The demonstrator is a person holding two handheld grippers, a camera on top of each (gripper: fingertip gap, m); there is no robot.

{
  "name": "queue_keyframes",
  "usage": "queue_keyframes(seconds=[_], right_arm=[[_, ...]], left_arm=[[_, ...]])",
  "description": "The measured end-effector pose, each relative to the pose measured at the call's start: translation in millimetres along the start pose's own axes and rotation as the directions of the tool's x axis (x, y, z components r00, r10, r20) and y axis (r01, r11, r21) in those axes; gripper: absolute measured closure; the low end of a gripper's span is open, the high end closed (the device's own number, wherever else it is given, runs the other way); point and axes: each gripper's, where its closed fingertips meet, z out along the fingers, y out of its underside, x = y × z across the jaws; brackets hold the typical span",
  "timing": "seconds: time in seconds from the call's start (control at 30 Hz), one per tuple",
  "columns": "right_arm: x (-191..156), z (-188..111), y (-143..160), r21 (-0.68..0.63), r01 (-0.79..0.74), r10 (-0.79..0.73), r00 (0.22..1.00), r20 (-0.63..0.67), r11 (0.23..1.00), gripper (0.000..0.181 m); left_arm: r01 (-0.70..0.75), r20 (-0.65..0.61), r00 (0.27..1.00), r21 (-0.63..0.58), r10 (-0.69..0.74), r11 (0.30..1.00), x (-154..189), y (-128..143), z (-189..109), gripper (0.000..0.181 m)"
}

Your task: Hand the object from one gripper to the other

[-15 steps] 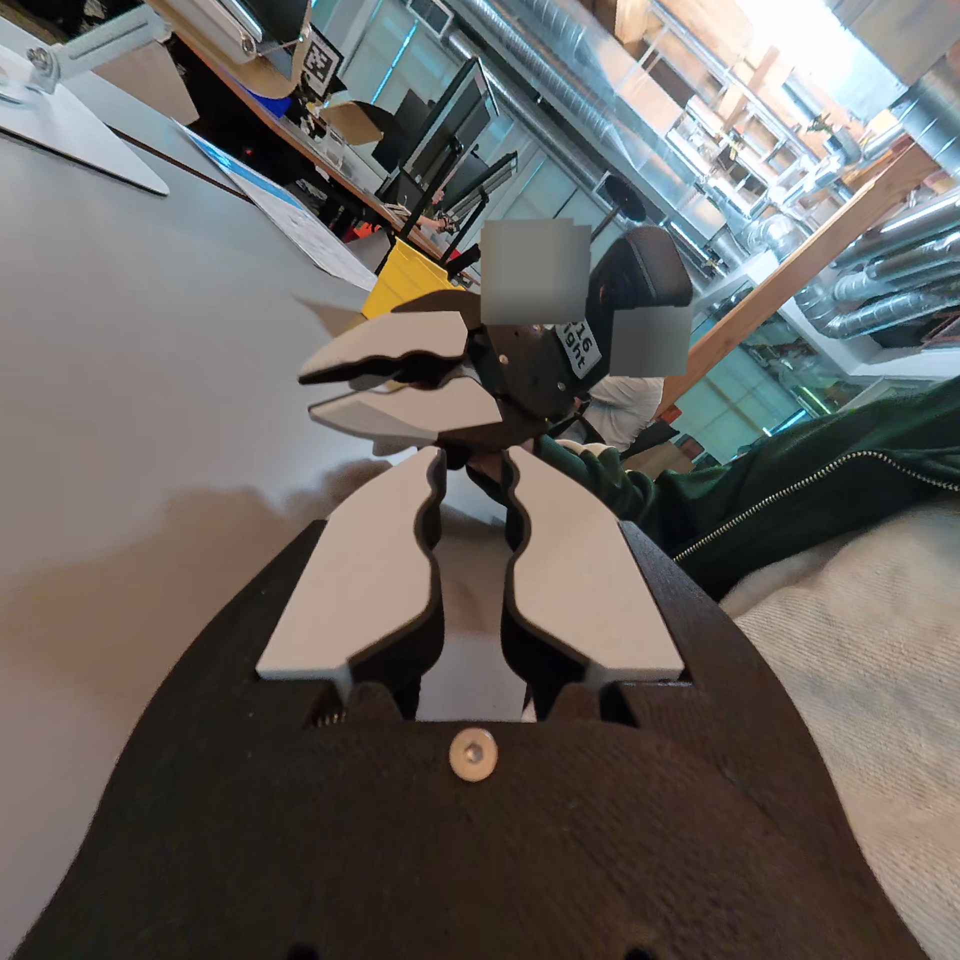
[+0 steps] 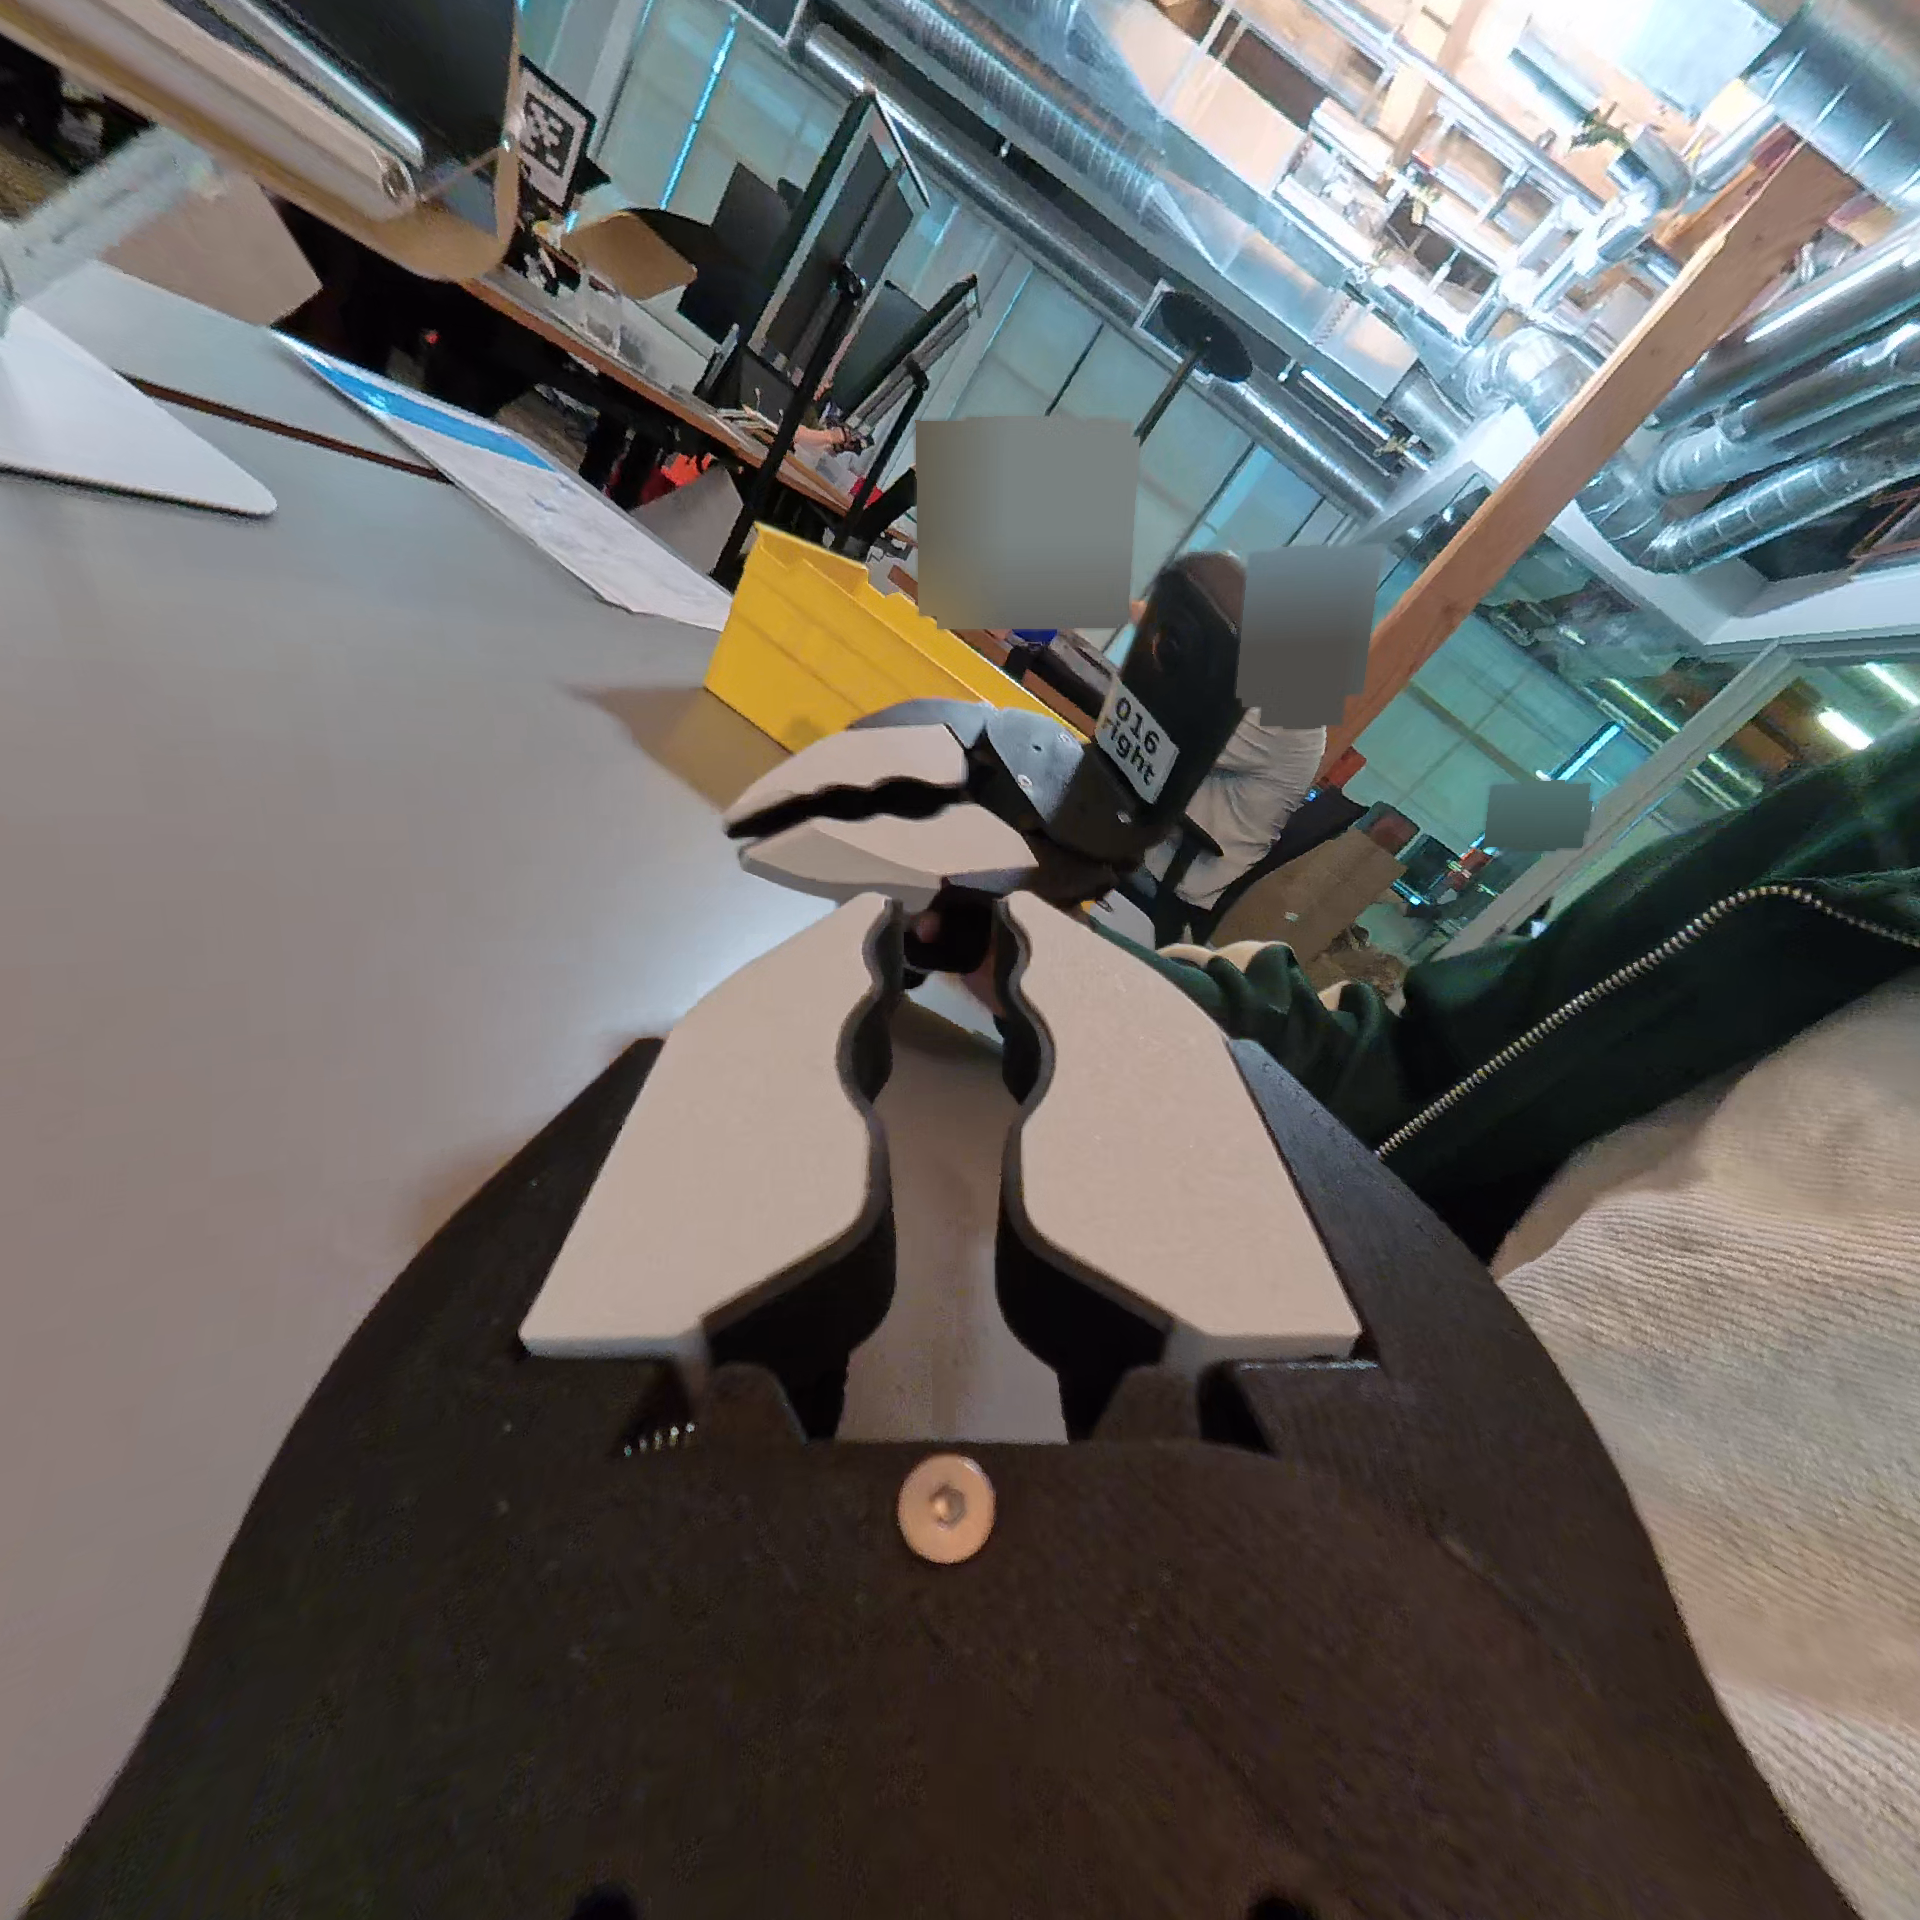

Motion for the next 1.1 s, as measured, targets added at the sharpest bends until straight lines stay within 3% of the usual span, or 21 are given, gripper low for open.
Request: queue_keyframes(seconds=[0.2, 0.33, 0.4, 0.5, 0.57, 0.63, 0.7, 0.8, 0.97, 1.03, 1.1], right_arm=[[2.4, -10.2, 9.9, -0.045, 0.022, -0.024, 0.999, -0.045, 0.999, 0.172], [0.9, -12.7, 12.1, -0.057, 0.050, -0.053, 0.997, -0.058, 0.997, 0.170], [0.5, -12.7, 11.9, -0.057, 0.054, -0.057, 0.997, -0.058, 0.997, 0.170], [1.3, -11.5, 13.3, -0.068, 0.047, -0.051, 0.997, -0.057, 0.997, 0.170], [1.7, -11.4, 13.3, -0.069, 0.045, -0.050, 0.997, -0.058, 0.997, 0.169], [1.6, -11.4, 13.2, -0.068, 0.046, -0.050, 0.997, -0.058, 0.997, 0.169], [1.6, -11.6, 13.0, -0.066, 0.046, -0.050, 0.997, -0.058, 0.997, 0.169], [2.1, -12.4, 12.6, -0.063, 0.046, -0.049, 0.997, -0.063, 0.997, 0.170], [3.7, -13.4, 12.8, -0.062, 0.033, -0.037, 0.997, -0.068, 0.998, 0.170], [4.0, -13.6, 12.5, -0.060, 0.028, -0.032, 0.997, -0.067, 0.998, 0.170], [4.0, -13.5, 12.5, -0.059, 0.026, -0.030, 0.997, -0.065, 0.998, 0.170]], left_arm=[[-0.121, 0.129, 0.985, 0.069, 0.112, 0.990, -21.3, -43.6, -24.5, 0.165], [-0.164, 0.258, 0.959, 0.179, 0.114, 0.970, -25.7, -108.8, -82.2, 0.163], [-0.183, 0.388, 0.916, 0.170, 0.105, 0.968, -34.9, -137.4, -123.5, 0.162], [-0.208, 0.627, 0.770, 0.068, 0.120, 0.976, -63.4, -165.5, -196.9, 0.161], [-0.185, 0.803, 0.576, -0.052, 0.151, 0.981, -101.6, -175.1, -257.2, 0.152], [-0.061, 0.918, 0.350, -0.176, 0.187, 0.982, -142.5, -173.1, -318.0, 0.143], [0.064, 0.947, 0.227, -0.249, 0.228, 0.966, -170.1, -167.0, -351.1, 0.141], [0.159, 0.943, 0.130, -0.324, 0.306, 0.932, -202.2, -159.7, -367.1, 0.138], [0.239, 0.905, -0.002, -0.413, 0.426, 0.879, -239.9, -151.3, -380.0, 0.118], [0.243, 0.880, -0.051, -0.448, 0.472, 0.860, -240.5, -154.0, -385.5, 0.134], [0.207, 0.870, -0.036, -0.474, 0.491, 0.856, -235.5, -157.7, -380.8, 0.167]])
